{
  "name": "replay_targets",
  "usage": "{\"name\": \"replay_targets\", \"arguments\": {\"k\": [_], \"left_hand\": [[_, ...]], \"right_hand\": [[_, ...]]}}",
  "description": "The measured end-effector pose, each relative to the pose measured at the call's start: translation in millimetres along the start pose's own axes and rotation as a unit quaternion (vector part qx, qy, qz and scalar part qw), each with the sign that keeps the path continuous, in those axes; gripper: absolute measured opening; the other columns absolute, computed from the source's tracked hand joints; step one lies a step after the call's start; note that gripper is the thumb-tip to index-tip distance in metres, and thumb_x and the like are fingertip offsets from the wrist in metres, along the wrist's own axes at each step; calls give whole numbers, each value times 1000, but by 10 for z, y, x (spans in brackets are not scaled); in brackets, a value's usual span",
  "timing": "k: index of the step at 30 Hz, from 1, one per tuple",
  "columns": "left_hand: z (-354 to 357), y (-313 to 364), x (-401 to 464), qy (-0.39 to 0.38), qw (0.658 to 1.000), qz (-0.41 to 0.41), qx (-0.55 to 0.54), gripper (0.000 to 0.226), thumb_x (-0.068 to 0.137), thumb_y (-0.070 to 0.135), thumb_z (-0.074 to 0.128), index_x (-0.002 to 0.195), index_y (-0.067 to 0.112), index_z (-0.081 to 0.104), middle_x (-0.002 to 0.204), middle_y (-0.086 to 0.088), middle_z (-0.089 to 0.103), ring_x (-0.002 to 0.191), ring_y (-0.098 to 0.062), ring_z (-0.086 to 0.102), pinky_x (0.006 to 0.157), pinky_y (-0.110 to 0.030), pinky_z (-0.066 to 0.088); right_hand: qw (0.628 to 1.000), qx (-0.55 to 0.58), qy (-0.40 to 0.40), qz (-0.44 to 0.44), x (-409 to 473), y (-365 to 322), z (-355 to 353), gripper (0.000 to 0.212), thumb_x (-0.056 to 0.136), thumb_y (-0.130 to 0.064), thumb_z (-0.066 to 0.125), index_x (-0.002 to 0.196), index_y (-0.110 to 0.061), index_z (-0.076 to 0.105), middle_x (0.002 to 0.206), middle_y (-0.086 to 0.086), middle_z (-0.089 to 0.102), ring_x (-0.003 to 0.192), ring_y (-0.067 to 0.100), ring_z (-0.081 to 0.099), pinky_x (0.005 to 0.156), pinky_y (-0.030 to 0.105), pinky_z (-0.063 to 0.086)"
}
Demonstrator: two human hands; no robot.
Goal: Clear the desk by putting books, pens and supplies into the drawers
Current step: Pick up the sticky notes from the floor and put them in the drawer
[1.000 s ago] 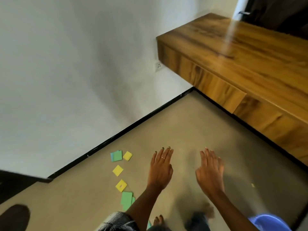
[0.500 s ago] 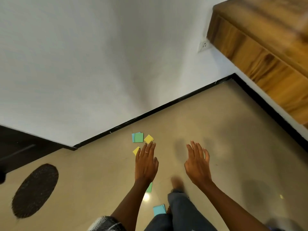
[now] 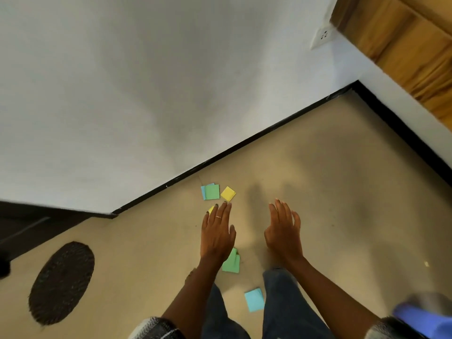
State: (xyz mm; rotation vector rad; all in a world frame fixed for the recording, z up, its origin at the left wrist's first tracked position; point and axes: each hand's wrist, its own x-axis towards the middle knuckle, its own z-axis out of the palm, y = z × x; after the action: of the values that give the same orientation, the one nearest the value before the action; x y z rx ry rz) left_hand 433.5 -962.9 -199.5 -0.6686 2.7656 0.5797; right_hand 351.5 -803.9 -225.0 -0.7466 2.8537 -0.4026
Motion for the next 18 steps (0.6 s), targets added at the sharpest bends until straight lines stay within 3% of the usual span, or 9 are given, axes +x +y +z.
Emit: {"name": "replay_targets", "arguments": {"k": [4,6,9,16,18], "left_hand": [[18,-475,161,-5,994,102,29,57,82,25,61,136,13,48,139,-8,52,128,-29,49,103,-46,40],[11,-715,195,-9,983,174,49,58,78,25,67,132,12,52,134,-8,57,122,-29,55,99,-45,45],[89,-1057,143,-43,958,270,85,59,80,24,67,135,12,49,136,-8,55,126,-28,51,104,-42,40],[492,-1336,-383,-164,932,313,75,63,89,22,57,146,18,31,151,-3,36,142,-23,29,116,-37,17],[683,-1364,-544,-181,927,319,81,63,89,23,57,146,19,31,150,-3,38,141,-23,30,114,-35,16]], "right_hand": [[995,-6,17,99,-137,-359,300,51,76,-18,37,126,-9,43,133,19,52,121,37,52,96,52,42],[986,-12,17,164,-262,-572,440,52,76,-19,43,126,-8,44,134,19,51,122,37,51,97,51,41],[966,2,31,257,-537,-945,653,64,64,-8,68,124,-5,48,132,20,52,120,37,52,97,52,41],[930,49,-11,364,-1413,-1490,1114,67,59,-2,74,123,-2,54,131,21,54,120,38,53,96,54,42],[921,63,-27,384,-1649,-1505,1298,68,56,-2,78,120,-2,56,128,21,57,116,39,56,92,55,46]]}}
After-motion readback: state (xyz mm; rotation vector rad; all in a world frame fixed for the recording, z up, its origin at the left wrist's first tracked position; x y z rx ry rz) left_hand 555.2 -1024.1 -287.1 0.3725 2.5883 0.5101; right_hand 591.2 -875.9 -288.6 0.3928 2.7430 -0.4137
